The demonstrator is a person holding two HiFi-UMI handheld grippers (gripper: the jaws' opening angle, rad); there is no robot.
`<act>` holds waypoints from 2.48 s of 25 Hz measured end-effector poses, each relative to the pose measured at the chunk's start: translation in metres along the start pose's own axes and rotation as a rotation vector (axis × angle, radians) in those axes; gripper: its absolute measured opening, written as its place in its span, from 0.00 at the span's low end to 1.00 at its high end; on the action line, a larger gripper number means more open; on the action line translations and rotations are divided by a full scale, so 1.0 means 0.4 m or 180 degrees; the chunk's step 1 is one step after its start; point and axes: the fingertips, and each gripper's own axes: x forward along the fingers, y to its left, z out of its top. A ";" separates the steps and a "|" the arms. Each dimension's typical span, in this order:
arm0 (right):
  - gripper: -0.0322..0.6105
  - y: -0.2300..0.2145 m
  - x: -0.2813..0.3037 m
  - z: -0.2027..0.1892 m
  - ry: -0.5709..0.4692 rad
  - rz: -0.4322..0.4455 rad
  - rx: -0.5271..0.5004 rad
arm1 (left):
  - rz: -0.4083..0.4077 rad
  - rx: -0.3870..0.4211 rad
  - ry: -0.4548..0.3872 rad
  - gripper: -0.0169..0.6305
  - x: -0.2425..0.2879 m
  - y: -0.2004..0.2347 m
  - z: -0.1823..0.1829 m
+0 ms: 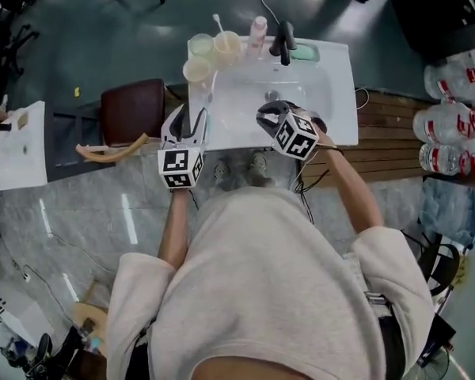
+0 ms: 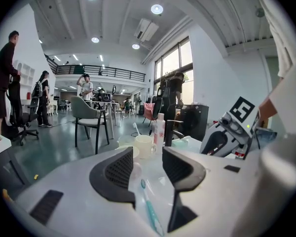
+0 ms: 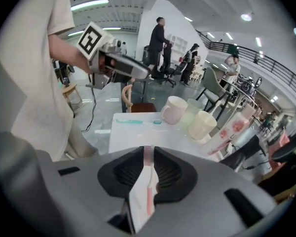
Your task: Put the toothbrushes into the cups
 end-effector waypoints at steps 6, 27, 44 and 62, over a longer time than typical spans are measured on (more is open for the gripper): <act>0.15 -0.135 -0.061 0.071 -0.0753 -0.0342 0.1052 | 0.0026 -0.0011 -0.0001 0.31 -0.001 0.007 -0.001; 0.15 -0.427 -0.096 0.338 -0.2012 -0.0870 0.1851 | 0.0369 -0.0103 -0.0007 0.31 -0.042 0.113 -0.007; 0.15 -0.619 0.019 0.561 -0.2244 -0.0887 0.1541 | 0.0844 -0.0256 0.0076 0.30 -0.117 0.253 -0.037; 0.15 -0.546 0.167 0.431 -0.1951 -0.0776 0.1985 | 0.0963 -0.0292 0.0186 0.30 -0.153 0.272 -0.070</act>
